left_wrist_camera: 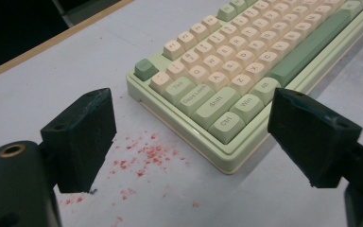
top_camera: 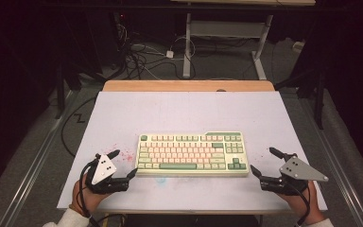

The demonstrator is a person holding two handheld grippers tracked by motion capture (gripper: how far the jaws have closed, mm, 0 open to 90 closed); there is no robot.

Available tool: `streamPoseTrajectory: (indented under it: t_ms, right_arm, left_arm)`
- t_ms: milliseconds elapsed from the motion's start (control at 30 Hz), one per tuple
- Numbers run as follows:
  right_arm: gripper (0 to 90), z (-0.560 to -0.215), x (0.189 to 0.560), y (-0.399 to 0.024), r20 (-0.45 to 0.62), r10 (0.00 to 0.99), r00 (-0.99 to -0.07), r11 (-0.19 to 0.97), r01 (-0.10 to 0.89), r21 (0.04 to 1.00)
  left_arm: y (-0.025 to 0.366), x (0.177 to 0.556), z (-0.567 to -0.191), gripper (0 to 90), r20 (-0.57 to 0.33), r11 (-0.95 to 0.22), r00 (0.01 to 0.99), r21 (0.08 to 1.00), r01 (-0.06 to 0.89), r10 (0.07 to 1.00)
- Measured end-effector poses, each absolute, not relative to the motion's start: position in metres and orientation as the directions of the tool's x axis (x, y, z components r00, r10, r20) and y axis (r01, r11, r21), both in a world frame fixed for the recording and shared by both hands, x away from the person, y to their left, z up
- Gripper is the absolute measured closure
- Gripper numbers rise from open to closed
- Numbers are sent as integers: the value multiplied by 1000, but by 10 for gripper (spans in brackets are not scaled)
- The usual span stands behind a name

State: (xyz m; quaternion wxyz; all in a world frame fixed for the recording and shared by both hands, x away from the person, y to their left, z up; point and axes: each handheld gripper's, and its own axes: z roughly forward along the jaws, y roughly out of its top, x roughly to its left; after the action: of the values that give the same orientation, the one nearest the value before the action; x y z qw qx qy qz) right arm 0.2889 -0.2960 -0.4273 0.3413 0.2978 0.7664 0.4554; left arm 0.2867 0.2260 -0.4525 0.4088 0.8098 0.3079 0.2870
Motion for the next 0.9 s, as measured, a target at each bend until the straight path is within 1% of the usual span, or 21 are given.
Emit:
streamPoseTrajectory:
  t_ms: [167, 533, 600, 767, 867, 900]
  right_arm:
    - [176, -427, 289, -296, -247, 761, -600, 409, 149, 900]
    - [242, -420, 289, -295, -235, 740, -630, 411, 148, 900]
    - [279, -418, 290, -292, -240, 734, -635, 416, 143, 898]
    - [319, -415, 294, -286, -233, 727, -646, 412, 139, 901]
    - [381, -414, 296, -283, -234, 719, -654, 417, 136, 899]
    - [439, -414, 296, -282, -232, 717, -658, 419, 141, 897]
  left_arm:
    - [224, 287, -455, 156, 202, -488, 657, 825, 286, 726]
    - [221, 286, -455, 156, 224, -509, 664, 817, 270, 713]
    - [222, 286, -454, 156, 228, -510, 664, 818, 267, 712]
    - [222, 286, -453, 156, 230, -507, 663, 822, 260, 712]
    - [222, 286, -453, 156, 230, -503, 657, 823, 262, 718]
    - [223, 286, -453, 156, 230, -503, 654, 823, 265, 721]
